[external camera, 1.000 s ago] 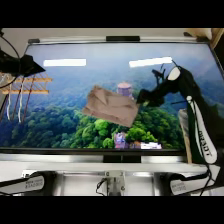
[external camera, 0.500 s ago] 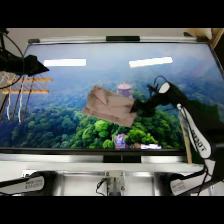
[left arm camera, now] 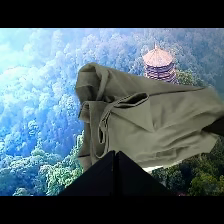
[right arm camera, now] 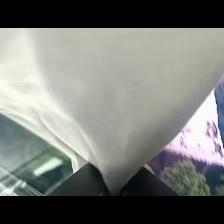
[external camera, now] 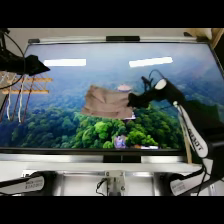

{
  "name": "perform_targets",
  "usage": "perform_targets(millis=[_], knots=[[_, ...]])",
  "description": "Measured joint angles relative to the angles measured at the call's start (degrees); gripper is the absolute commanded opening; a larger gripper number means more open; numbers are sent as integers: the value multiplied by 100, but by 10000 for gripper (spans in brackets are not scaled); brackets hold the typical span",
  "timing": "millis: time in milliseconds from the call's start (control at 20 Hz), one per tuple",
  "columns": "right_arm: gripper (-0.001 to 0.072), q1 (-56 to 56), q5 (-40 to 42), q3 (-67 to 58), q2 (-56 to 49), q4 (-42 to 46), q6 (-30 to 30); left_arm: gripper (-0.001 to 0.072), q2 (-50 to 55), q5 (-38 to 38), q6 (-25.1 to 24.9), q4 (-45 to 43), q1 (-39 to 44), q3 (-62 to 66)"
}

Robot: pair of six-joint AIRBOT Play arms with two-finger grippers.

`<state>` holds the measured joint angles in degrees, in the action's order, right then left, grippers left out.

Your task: Fold the shirts.

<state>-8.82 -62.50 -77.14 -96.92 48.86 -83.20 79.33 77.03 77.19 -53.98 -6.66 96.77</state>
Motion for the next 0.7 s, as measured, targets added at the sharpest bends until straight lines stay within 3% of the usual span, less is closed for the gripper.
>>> perform_targets(millis=[150, 450, 700], knots=[[71, 407, -173, -765, 511, -186, 52, 32, 0, -2, 0, 0, 2, 0], [71, 1676, -955, -2378, 1593, -348, -457, 32, 0, -2, 0, 0, 2, 0], [71, 2949, -1325, -2935, 2015, -258, -570, 32, 0, -4, 0, 2, 2, 0]])
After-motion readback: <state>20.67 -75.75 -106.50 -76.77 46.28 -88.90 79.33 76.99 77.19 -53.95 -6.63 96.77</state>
